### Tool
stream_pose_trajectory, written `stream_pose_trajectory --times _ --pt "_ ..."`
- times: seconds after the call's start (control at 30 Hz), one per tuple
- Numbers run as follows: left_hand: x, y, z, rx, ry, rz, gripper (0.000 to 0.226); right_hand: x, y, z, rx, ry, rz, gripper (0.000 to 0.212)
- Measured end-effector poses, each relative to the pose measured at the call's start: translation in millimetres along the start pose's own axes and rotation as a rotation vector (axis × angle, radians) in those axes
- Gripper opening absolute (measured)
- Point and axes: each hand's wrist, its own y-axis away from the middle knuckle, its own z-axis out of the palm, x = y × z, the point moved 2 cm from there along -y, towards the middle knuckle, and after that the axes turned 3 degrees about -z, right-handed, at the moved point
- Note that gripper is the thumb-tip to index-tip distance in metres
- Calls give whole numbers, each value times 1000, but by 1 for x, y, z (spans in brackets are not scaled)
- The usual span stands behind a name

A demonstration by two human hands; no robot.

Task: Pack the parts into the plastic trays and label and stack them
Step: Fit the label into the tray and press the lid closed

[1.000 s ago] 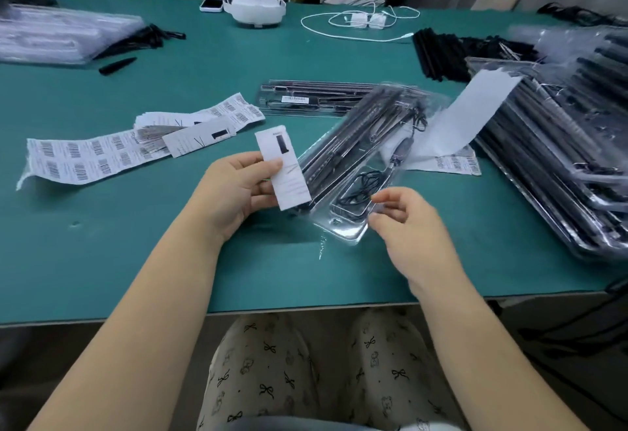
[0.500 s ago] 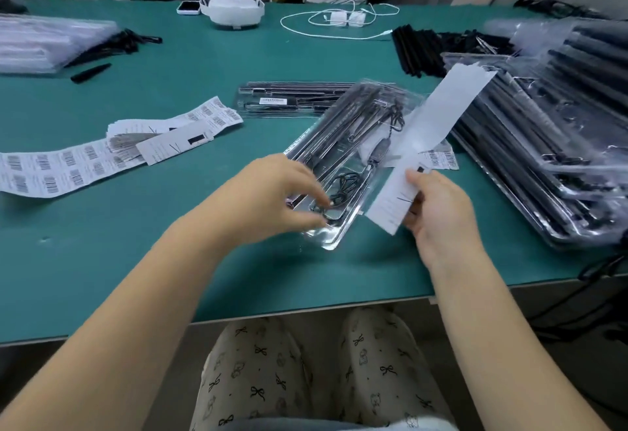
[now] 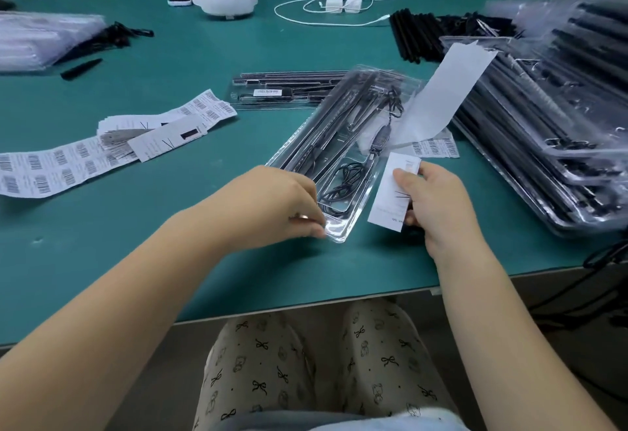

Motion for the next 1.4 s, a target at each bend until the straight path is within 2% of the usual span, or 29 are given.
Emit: stream_pose_trajectory --times 0.1,0.2,0.27,0.37,0.53,0.6,0.67,0.7,0.8,0.87,0.93,1.0,1.03,1.07,1.13,1.2,1.3,1.4 --pt "0 -3 -1 25 57 19 14 2 3 -1 11 -58 -12 14" --pt "12 -2 16 200 -246 168 8 1 5 -2 28 -113 -5 15" --pt "20 0 29 289 -291 219 4 2 6 -2 33 -133 -2 14" --pt "19 -1 34 276 -168 79 14 2 6 -2 33 -153 -9 14" --pt "12 -8 36 268 -84 -44 12 0 7 -3 26 -129 16 14" --pt "4 -12 32 318 32 -123 21 -2 7 -6 -29 -162 72 14" --pt "0 -14 29 366 128 -179 23 -3 8 -10 -83 -147 159 35" --pt "-1 -14 29 384 166 -198 22 -2 9 -11 -123 -113 186 39" --pt "-3 -11 31 411 281 -250 24 -2 16 -7 -318 -68 190 27" --pt "-3 -11 31 416 313 -255 26 -3 19 -3 -416 -150 181 30" --pt "-2 -10 31 425 312 -241 27 -4 16 0 -367 -129 131 43" --pt "-1 -10 32 428 305 -233 22 -4 10 4 -191 13 41 69" --pt "-1 -10 32 419 295 -236 20 -4 7 7 -114 89 -11 76" --pt "0 -9 32 408 280 -239 20 -4 5 10 -51 173 -61 74" --pt "1 -9 32 388 262 -247 25 -4 0 15 34 375 -142 49" --pt "2 -8 31 377 268 -257 34 -7 -3 24 41 619 -185 28" --pt "1 -8 32 385 309 -266 37 -11 -5 36 10 808 -214 35" --pt "0 -7 32 398 324 -256 35 -11 -3 33 21 760 -246 35"
